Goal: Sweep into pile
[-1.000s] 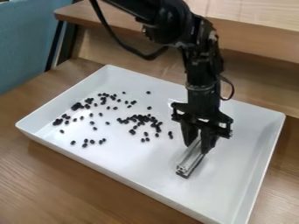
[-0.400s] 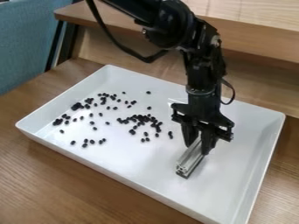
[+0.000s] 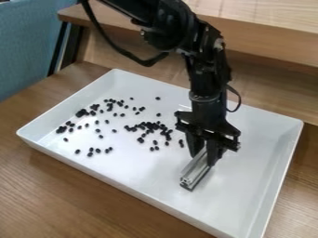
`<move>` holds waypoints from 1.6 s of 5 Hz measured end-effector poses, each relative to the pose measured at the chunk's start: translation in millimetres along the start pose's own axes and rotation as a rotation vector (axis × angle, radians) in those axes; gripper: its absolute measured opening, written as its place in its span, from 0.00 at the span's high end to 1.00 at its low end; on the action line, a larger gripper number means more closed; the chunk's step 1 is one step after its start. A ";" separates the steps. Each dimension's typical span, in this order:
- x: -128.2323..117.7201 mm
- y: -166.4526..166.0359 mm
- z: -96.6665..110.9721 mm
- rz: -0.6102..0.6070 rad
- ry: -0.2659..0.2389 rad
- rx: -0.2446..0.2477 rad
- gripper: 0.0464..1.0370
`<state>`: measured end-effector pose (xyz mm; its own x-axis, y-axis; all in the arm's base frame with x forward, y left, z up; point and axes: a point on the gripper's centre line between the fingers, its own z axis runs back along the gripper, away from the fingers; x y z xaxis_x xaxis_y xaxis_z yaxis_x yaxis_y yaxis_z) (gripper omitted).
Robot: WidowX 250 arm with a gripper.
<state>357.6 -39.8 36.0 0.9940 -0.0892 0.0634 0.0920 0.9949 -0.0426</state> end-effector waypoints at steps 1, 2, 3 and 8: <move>-1.8 18.0 1.1 0.038 0.010 0.002 0.66; -2.1 37.7 3.6 0.068 0.009 0.005 0.66; -1.2 53.8 5.7 0.090 0.001 0.015 0.66; 7.9 123.8 6.4 -0.017 0.052 0.052 0.67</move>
<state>376.5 83.0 37.6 0.9942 -0.1070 0.0114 0.1069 0.9942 0.0095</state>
